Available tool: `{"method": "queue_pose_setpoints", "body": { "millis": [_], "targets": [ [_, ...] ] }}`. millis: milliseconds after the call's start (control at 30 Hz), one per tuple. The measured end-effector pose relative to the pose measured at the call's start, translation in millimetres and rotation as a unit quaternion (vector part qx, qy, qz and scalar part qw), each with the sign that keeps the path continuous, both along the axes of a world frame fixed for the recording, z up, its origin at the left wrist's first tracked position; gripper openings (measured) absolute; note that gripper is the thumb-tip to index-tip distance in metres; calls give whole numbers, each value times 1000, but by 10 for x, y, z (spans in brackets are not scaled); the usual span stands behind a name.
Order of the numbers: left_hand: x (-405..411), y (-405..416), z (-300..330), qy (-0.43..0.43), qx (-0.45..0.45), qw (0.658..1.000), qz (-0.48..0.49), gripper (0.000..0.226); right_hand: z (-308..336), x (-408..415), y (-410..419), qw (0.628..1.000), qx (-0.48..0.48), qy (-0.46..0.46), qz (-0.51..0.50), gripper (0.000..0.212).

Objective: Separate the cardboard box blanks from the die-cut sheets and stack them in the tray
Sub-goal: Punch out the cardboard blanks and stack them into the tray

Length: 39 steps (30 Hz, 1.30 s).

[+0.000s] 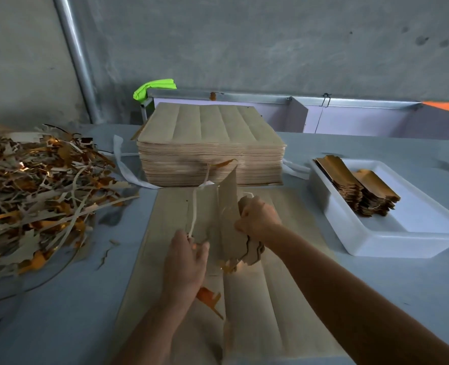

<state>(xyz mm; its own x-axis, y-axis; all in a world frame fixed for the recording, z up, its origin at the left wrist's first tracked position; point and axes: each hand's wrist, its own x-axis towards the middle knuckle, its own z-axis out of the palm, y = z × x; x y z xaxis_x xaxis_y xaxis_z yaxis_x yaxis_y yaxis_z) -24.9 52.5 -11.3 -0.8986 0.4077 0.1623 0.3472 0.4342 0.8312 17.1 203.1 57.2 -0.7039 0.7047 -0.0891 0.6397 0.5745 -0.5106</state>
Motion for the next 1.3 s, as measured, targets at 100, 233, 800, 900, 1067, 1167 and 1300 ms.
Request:
{"method": "queue_pose_setpoints", "body": {
  "millis": [100,233,800,900,1067,1167,1300],
  "targets": [
    [-71,68,-26,100,-134,986,-10,36,67,110,-19,999,-20,-14,29,26],
    [-71,65,-69,128,-259,957,3,38,226,287,204,995,-95,-4,6,28],
    [-135,521,113,319,-314,888,-108,94,437,691,419,984,-128,-95,84,17],
    [-156,703,41,318,-298,883,-176,63,470,681,348,981,-136,-88,104,20],
    [-240,845,-85,344,-320,870,-151,40,534,842,378,978,-113,-123,126,20],
    [-308,851,-47,287,-290,907,-99,39,532,983,467,976,-87,-156,125,16],
    [-364,851,89,175,-165,970,-20,29,511,1168,596,972,-110,-173,113,18]
  ]
}}
